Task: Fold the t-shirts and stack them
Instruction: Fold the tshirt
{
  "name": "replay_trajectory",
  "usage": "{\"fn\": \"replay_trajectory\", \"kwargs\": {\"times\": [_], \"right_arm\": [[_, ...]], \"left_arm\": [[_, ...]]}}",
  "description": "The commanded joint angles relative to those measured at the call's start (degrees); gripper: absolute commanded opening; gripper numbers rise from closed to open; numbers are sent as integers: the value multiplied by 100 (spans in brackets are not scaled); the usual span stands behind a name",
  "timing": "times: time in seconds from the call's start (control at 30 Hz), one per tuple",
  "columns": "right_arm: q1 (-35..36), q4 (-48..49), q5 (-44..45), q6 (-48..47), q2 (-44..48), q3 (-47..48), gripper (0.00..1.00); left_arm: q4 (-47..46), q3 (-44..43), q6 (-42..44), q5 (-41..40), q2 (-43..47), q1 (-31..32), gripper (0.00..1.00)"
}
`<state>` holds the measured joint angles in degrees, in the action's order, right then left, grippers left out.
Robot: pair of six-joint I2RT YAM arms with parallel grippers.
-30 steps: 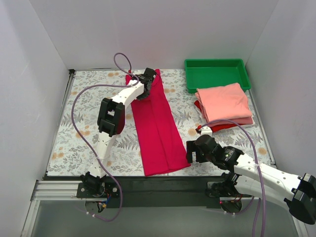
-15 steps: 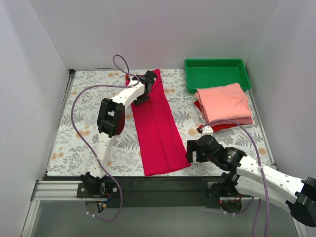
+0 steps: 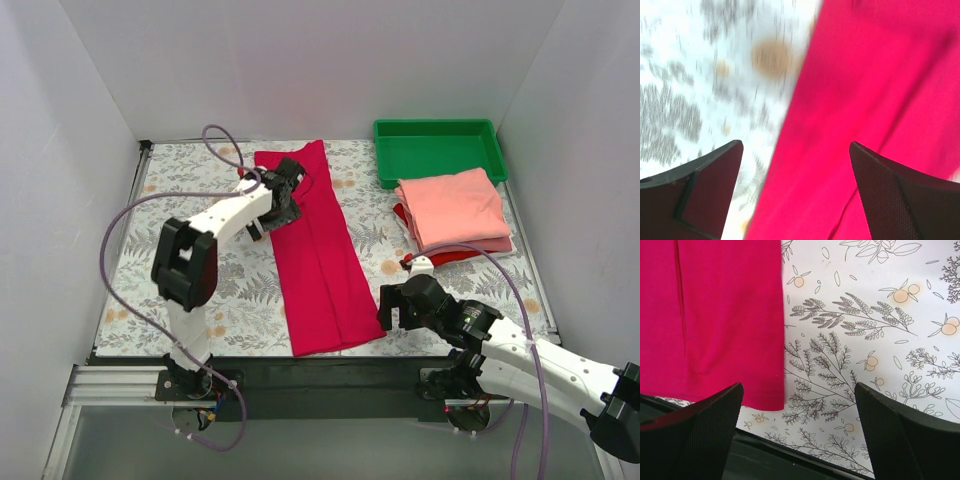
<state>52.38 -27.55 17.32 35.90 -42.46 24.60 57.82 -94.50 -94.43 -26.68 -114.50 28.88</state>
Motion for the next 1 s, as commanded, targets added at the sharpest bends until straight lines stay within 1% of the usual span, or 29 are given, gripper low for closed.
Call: {"fn": "replay_trajectory", "kwargs": {"times": [0.0, 0.03, 0.07, 0.13, 0.17, 0.2, 0.23, 0.27, 0.33, 0.37, 0.4, 0.47, 0.5, 0.53, 0.6, 0.63, 0.67, 0.8, 0.97], "right_arm": [[-44, -128, 96, 136, 88, 45, 98], [-52, -119, 26, 163, 123, 36, 98], [-52, -110, -9, 172, 158, 36, 98], [-70, -119, -166, 154, 255, 27, 98], [-70, -110, -220, 145, 290, 10, 98], [-79, -84, -290, 137, 325, -8, 98], [-79, -66, -421, 119, 404, -34, 98], [-88, -58, -492, 102, 431, -52, 98], [-88, -22, -747, -3, 519, -87, 98], [-88, -31, -817, -21, 528, -96, 98], [-88, -14, -870, -30, 554, -131, 98], [-88, 30, -1002, -22, 589, -183, 98], [-88, 65, -1055, -4, 598, -236, 98], [-96, 135, -1160, 13, 572, -271, 98], [-96, 206, -1248, 40, 537, -324, 98], [-96, 276, -1310, 57, 493, -385, 97], [-88, 311, -1336, 66, 467, -403, 96], [-88, 514, -1512, 31, 317, -482, 93], [-88, 611, -1539, 57, 106, -482, 87]], "left_arm": [[-770, 1420, -40, 899, 1707, 468, 87], [-964, 2165, -118, 1014, 2059, 608, 88], [-1209, 2564, -293, 1207, 2742, 871, 88], [-1300, 3145, -654, 1191, 3291, 1276, 88], [-1317, 3635, -899, 1235, 3555, 1652, 89], [-1291, 3814, -1023, 1339, 3896, 1821, 89], [-1230, 4016, -1164, 1393, 4048, 2023, 89], [-1177, 4175, -1304, 1437, 4162, 2408, 89], [-993, 4492, -1761, 1481, 4365, 2796, 89], [-705, 4554, -1954, 1438, 4401, 3172, 89], [-580, 4694, -2382, 1368, 4479, 3350, 88], [-544, 4887, -2623, 1445, 4532, 3710, 84], [-561, 5054, -2816, 1489, 4541, 3790, 82], [-562, 5134, -2922, 1516, 4550, 3870, 75], [-658, 5370, -3081, 1551, 4568, 4019, 71], [-824, 5450, -3151, 1604, 4585, 4037, 65], [-921, 5512, -3169, 1639, 4577, 4037, 63], [-1115, 5627, -3186, 1622, 4515, 4037, 62], [-1264, 5679, -3204, 1534, 4436, 4037, 61]]}}
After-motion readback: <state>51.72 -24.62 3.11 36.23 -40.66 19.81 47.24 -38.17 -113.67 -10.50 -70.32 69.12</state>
